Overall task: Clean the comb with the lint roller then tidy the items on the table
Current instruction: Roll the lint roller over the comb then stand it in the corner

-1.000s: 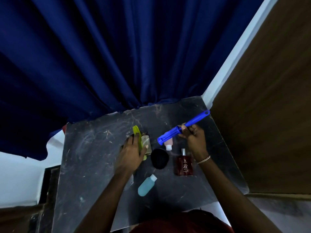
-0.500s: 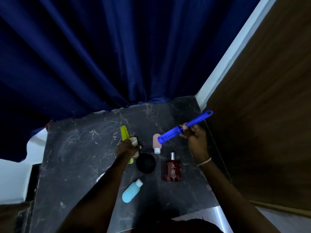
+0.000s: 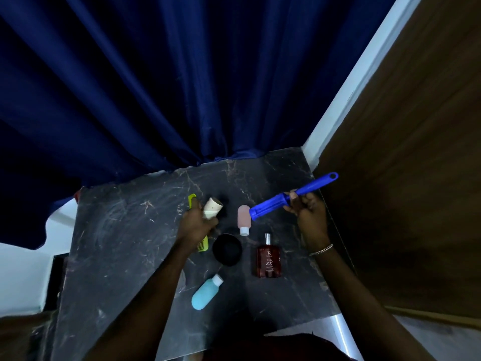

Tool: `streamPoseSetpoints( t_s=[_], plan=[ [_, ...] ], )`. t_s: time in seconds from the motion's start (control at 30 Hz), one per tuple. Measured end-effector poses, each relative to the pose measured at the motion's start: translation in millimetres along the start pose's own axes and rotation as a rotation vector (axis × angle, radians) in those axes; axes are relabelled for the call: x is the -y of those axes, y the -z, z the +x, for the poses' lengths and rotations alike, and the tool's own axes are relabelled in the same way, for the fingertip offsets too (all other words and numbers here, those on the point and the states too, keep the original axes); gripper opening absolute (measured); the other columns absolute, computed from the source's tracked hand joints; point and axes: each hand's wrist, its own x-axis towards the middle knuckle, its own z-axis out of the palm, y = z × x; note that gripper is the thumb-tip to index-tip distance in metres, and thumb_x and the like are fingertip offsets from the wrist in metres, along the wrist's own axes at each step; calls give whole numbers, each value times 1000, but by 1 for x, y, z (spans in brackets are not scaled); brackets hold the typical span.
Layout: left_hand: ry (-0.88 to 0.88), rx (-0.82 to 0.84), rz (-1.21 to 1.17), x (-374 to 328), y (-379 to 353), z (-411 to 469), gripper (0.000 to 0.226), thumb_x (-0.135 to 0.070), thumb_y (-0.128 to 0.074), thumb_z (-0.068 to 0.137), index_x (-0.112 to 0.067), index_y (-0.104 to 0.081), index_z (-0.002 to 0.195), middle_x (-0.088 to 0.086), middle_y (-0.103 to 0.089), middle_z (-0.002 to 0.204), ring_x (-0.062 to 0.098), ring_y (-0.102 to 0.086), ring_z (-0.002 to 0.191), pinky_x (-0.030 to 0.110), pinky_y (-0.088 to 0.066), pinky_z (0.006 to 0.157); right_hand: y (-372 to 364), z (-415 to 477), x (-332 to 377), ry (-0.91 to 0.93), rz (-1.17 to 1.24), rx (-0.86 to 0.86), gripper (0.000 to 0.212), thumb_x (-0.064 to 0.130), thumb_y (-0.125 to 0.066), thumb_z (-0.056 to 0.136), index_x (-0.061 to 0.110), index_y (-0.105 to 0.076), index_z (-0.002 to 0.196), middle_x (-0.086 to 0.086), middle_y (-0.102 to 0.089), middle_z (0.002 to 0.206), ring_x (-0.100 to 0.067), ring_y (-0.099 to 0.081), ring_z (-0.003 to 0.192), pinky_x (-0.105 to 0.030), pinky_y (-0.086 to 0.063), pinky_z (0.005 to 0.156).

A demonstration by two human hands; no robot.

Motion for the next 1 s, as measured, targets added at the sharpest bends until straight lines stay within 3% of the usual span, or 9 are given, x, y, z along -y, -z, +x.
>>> streamPoseSetpoints(
  t_s=[0.07,0.17,0.3,0.47,0.57,0.63,0.8,1.0],
  plan=[
    [-62,-5,-87,2,16,-11,48,-25,-81,78,-21,-39,102,-8,-57,75,23,-62,72,32,-40,60,-7,-5,8,22,35,11,11,7,-60,94,16,-67,93,0,-76,89,-19,-71,92,-31,-59,75],
    [-150,-3,-192,1,40,-37,49,-24,-81,80,-28,-37,100,-3,-58,78,12,-53,65,35,-44,60,-20,-17,23,55,101,36,5,18,-66,89,14,-67,92,-1,-77,90,-19,-71,91,-31,-58,75],
    [-245,-6,-253,5,62,-76,49,-23,-83,80,-29,-44,109,-4,-64,91,11,-60,74,36,-52,67,-40,-37,38,88,156,121,44,47,-80,68,14,-68,95,-4,-76,94,-22,-72,94,-34,-60,78],
    [-313,35,-261,10,79,-110,45,-23,-83,80,-31,-52,111,-10,-69,98,10,-67,87,37,-57,73,-66,-68,33,96,164,204,55,53,-83,67,10,-68,99,-16,-72,101,-31,-69,101,-38,-58,80],
    [-323,27,-274,19,89,-121,45,-20,-82,79,-33,-53,111,-11,-69,97,11,-67,87,38,-57,74,-79,-82,30,107,165,217,58,51,-82,69,6,-66,102,-19,-71,102,-35,-68,104,-43,-59,84],
    [-321,9,-262,25,97,-127,45,-20,-82,79,-38,-53,108,-14,-69,96,9,-66,86,31,-55,72,-86,-89,29,118,156,228,54,45,-79,75,2,-65,104,-19,-72,102,-35,-69,104,-45,-58,86],
    [-313,-11,-249,42,112,-134,46,-23,-83,77,-34,-55,112,-10,-70,97,11,-67,87,37,-57,75,-101,-107,28,131,112,253,16,5,-57,95,-5,-61,107,-14,-74,98,-28,-71,100,-39,-59,82],
    [-334,5,-276,51,125,-137,47,-21,-83,78,-33,-57,114,-11,-70,99,10,-67,87,40,-59,75,-118,-120,24,141,105,249,20,0,-53,96,-14,-57,110,-29,-69,107,-29,-70,98,-35,-58,80]
  ],
)
